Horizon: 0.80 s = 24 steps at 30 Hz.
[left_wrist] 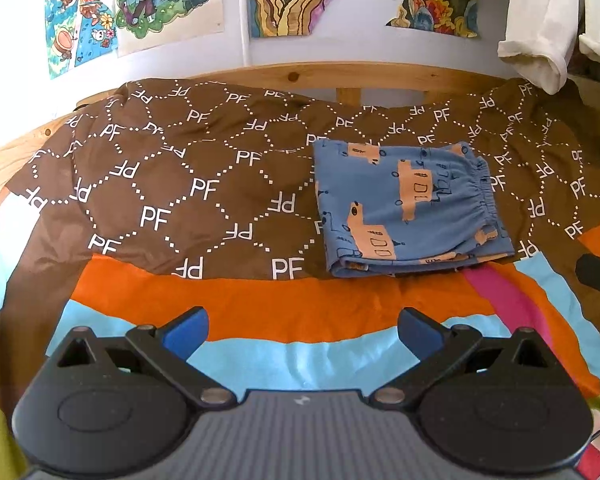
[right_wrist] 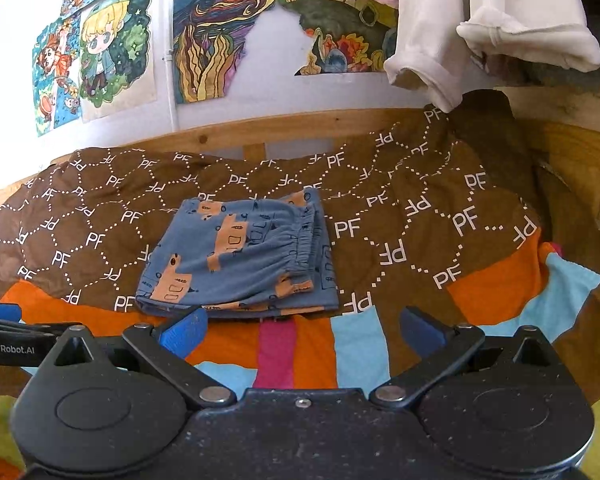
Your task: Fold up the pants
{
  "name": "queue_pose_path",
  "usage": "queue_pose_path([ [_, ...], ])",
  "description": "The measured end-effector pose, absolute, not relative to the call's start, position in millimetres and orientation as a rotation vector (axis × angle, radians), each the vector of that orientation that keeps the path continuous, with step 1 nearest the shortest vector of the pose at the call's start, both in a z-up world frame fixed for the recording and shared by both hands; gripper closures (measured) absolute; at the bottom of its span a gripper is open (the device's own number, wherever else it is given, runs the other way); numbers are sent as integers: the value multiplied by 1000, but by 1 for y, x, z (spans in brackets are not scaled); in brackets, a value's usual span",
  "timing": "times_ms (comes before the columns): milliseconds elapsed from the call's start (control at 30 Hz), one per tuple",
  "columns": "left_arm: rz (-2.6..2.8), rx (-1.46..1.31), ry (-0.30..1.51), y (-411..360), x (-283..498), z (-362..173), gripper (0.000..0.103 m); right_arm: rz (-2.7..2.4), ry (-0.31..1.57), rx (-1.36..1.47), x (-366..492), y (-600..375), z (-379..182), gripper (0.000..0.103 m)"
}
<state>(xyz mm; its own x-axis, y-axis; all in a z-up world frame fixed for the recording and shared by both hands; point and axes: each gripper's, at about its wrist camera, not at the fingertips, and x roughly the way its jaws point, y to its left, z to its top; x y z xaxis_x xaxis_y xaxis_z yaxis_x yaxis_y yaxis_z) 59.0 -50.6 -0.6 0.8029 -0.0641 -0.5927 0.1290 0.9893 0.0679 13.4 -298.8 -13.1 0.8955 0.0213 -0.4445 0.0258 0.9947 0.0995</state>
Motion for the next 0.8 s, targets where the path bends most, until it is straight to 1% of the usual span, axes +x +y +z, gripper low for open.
queue_pose_path([
  [800,-113,120,636,-51,57,-3,0,0,472,99,16,-299,-15,1],
])
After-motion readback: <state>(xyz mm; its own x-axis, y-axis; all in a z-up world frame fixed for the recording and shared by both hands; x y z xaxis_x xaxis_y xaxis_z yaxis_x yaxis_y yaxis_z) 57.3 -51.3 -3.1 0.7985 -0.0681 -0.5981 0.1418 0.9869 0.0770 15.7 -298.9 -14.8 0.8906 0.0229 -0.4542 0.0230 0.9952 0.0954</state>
